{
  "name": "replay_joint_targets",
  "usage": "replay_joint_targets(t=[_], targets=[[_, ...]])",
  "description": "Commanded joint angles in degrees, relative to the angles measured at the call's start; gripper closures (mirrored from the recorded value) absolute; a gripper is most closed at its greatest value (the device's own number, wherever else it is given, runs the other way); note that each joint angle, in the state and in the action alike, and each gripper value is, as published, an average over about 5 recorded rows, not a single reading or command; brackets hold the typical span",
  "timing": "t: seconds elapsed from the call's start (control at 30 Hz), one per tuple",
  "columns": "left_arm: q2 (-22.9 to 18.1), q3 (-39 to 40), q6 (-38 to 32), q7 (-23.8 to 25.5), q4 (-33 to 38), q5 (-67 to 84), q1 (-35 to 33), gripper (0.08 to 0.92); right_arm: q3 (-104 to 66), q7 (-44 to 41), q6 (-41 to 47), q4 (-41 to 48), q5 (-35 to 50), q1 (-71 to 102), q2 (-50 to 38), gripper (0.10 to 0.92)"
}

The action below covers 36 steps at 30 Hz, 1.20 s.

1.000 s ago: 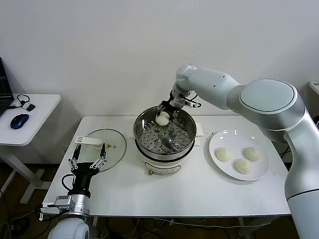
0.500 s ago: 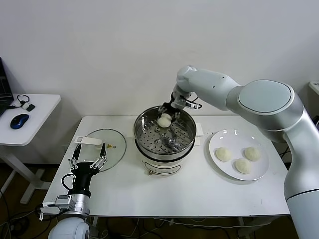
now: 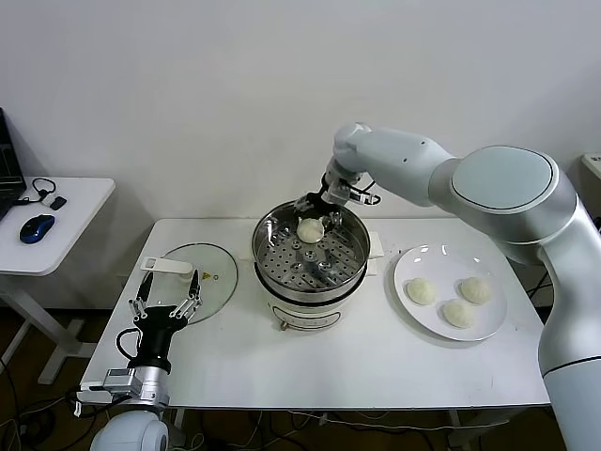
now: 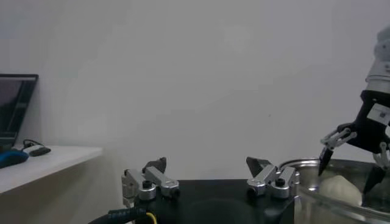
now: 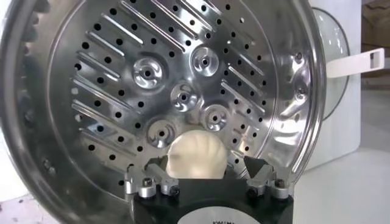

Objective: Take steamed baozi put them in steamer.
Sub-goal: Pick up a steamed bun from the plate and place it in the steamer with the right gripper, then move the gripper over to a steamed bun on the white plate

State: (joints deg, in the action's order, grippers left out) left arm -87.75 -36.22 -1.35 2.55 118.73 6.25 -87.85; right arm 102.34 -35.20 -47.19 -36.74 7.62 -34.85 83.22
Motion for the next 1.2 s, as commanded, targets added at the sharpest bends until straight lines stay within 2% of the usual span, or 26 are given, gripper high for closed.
replay_joint_targets(t=[0.03,0.23,0.37,0.53,0.77,1.2], targets=[[0.03,0.14,0.13,0.03,0.42,-0.23,-0.26,0.177,3.65,-0.98,-2.81,-5.2,5.63,-4.87,-1.39,0.203],[0.19,0.03,0.2,0.02,0.92,-0.28,-0.67,0.177,12.78,-3.18,-2.81,-17.71,20.64,-13.91,-5.6,0.203],[0.22,0.05,0.22,0.0,1.02,-0.26,-0.71,0.177,17.43,-3.38,4.3,-26.58,28.34,-18.57,-9.26,0.203],[0.16,0.4,0.28,0.0,1.13,-0.34,-0.72,0.177,20.15,-3.69,17.23,-32.39,32.24,-22.02,-13.66,0.203],[0.31,0.47,0.27,0.02,1.1,-0.31,-0.73,0.177,23.62,-8.68,31.66,-37.83,38.91,-27.34,-18.23,0.203],[0.72,0.38,0.18,0.04,0.76,0.29,-0.47,0.177,28.23,-21.06,48.05,-44.29,43.98,-33.87,-22.69,0.203]])
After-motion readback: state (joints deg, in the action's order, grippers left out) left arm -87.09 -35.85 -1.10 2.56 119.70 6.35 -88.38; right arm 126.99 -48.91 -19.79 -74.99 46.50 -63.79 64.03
